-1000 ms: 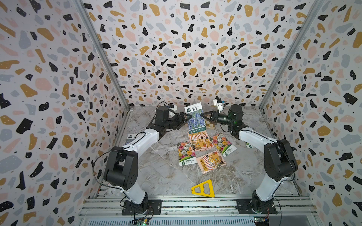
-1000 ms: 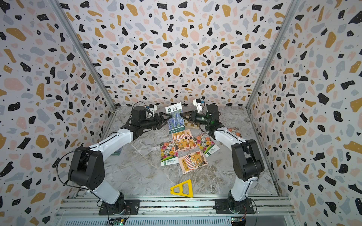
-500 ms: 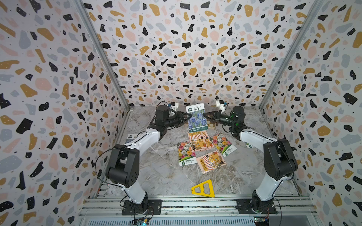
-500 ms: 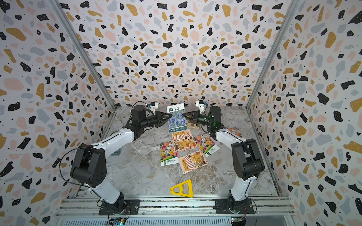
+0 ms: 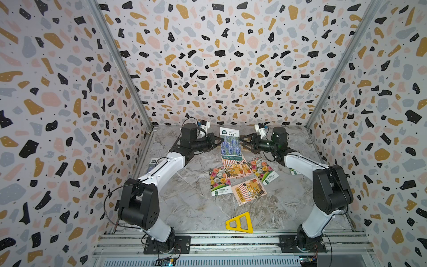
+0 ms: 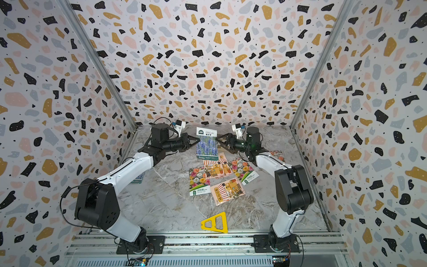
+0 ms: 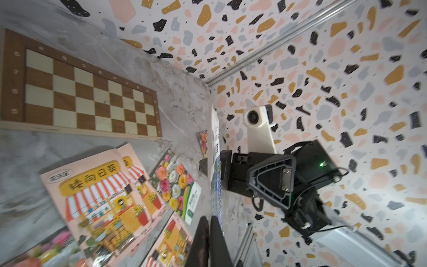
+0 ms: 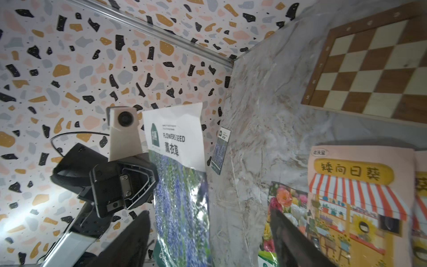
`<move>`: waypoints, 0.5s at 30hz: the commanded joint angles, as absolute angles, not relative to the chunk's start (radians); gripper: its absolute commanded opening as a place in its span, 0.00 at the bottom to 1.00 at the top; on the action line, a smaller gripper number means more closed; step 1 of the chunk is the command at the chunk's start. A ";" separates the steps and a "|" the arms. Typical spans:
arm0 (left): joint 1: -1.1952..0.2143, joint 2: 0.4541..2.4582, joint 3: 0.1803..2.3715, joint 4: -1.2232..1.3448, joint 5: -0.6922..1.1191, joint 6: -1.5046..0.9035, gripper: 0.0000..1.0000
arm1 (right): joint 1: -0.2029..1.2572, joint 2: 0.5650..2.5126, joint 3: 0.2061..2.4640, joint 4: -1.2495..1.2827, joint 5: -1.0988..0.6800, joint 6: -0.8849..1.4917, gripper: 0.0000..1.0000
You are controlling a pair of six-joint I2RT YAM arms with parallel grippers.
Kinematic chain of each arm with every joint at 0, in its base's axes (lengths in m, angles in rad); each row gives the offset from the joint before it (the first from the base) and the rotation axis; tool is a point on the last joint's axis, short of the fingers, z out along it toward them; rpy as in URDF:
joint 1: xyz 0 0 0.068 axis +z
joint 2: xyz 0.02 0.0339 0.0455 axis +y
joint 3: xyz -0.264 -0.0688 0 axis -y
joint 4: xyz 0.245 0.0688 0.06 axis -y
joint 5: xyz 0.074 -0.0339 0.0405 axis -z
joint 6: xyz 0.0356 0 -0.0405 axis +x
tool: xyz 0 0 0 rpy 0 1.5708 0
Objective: Arrange the seed packets in a row
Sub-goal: Pick up the seed packet from the center of the board, then place the seed packet at the center of the board.
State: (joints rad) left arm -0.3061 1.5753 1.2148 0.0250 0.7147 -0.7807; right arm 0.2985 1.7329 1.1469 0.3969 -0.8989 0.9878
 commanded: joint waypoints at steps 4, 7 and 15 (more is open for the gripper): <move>-0.212 1.530 1.335 -0.511 0.630 -0.360 0.00 | 0.231 1.612 1.115 0.128 -0.803 0.671 0.92; -0.138 1.530 1.371 -0.676 0.612 -0.226 0.00 | 0.213 1.583 1.088 0.071 -0.753 0.585 0.93; -0.002 1.564 1.375 -0.874 0.432 0.115 0.00 | 0.221 1.536 1.003 0.096 -0.684 0.662 0.95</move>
State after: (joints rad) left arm -0.0116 1.5509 1.3708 -0.7547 0.5293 -0.0811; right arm 0.2085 1.5826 1.0252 0.0963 -0.7029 0.6487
